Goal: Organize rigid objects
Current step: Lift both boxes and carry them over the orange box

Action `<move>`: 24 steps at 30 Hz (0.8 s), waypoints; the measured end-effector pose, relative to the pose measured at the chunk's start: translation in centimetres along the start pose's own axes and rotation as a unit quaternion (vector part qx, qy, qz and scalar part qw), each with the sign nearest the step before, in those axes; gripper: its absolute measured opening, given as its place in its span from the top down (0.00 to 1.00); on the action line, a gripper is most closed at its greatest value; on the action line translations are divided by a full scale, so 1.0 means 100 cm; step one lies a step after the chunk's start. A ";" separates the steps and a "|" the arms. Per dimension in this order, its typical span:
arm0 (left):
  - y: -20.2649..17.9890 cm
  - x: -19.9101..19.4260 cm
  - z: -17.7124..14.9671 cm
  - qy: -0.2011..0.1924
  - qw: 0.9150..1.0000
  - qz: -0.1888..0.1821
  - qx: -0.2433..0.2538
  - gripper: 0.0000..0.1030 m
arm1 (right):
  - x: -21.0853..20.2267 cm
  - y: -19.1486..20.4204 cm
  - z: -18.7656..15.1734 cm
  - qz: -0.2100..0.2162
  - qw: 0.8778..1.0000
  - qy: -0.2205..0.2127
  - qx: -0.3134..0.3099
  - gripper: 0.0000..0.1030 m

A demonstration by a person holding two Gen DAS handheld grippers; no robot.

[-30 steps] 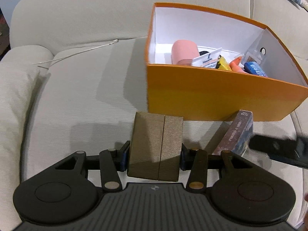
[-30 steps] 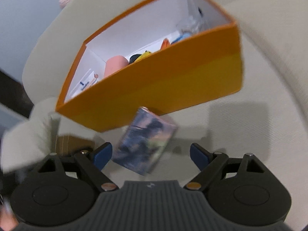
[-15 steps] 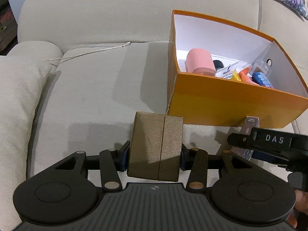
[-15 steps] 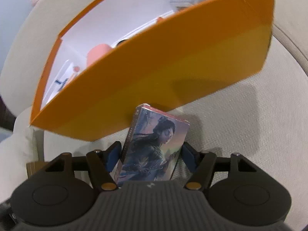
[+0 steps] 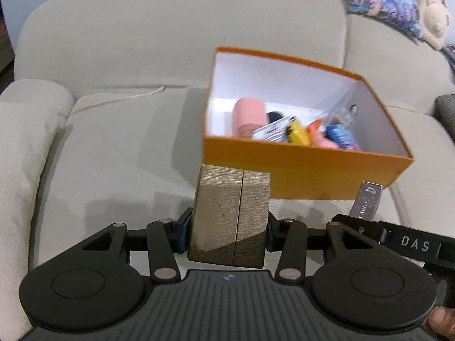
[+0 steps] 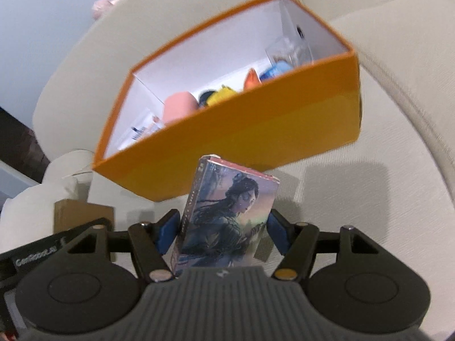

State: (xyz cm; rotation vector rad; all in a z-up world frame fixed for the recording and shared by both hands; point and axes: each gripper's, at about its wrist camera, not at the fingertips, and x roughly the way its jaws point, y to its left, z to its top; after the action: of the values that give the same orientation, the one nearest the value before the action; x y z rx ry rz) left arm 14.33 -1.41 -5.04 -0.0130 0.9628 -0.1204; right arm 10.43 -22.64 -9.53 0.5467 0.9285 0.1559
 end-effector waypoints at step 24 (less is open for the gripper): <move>-0.037 0.062 0.117 -0.038 0.999 -0.001 -0.010 0.48 | 0.018 0.013 0.148 -0.050 0.996 -0.047 -0.065 0.39</move>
State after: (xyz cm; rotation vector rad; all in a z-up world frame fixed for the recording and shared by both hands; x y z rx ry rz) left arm 27.10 -6.30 -3.20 -0.0364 0.8882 -0.1114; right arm 23.34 -26.49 -3.12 0.3828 0.8461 0.0998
